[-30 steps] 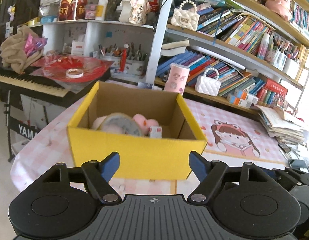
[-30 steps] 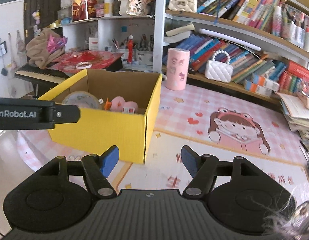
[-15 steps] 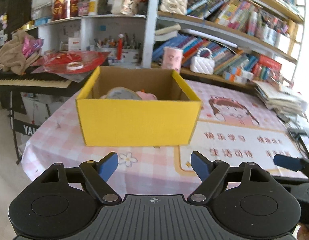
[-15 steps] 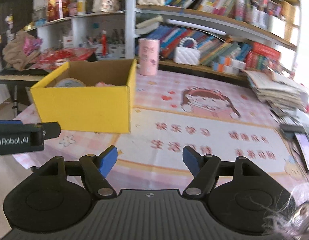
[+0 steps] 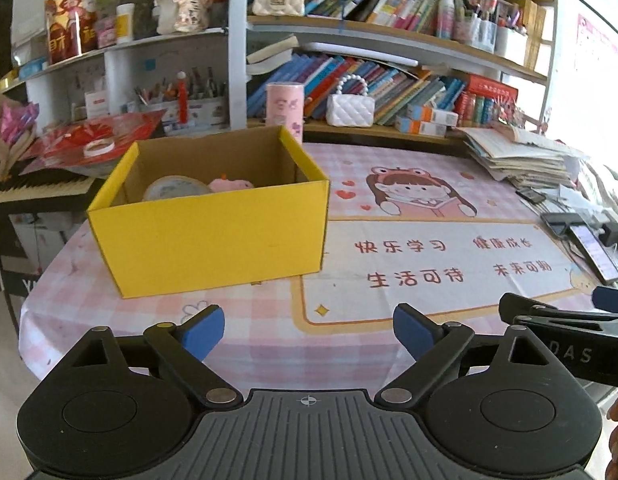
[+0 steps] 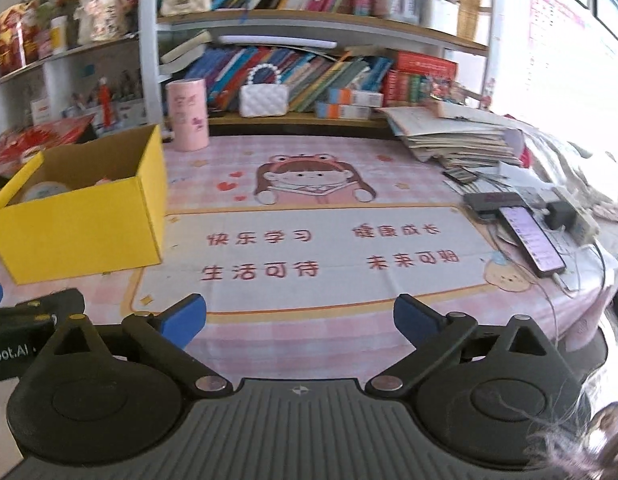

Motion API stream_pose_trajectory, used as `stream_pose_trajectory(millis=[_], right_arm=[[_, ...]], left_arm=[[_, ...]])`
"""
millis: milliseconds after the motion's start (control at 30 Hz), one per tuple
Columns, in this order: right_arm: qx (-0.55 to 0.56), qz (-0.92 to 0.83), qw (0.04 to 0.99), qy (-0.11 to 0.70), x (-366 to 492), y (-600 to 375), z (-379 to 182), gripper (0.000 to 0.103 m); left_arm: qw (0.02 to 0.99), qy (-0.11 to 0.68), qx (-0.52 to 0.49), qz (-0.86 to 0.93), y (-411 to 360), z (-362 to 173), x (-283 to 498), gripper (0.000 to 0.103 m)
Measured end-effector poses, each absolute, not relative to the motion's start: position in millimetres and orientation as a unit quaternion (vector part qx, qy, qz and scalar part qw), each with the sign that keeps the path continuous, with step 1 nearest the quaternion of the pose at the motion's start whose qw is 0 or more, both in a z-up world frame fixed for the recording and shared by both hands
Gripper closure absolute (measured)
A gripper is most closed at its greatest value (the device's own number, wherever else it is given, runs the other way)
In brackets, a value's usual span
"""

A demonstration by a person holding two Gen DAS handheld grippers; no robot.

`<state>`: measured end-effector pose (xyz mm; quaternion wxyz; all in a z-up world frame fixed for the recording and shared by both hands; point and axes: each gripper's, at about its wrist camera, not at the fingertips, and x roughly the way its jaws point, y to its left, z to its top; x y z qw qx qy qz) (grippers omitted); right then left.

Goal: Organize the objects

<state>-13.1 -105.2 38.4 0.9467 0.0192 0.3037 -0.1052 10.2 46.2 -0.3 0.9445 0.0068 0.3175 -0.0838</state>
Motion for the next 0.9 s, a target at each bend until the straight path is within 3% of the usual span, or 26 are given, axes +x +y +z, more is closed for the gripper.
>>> stream_pose_trajectory(millis=[900], right_arm=[[0.012, -0.119, 0.939, 0.322, -29.6, -120.7, 31.0, 0.0]], left_arm=[[0.944, 0.324, 0.042, -0.052, 21.2, -1.0, -4.0, 0.001]])
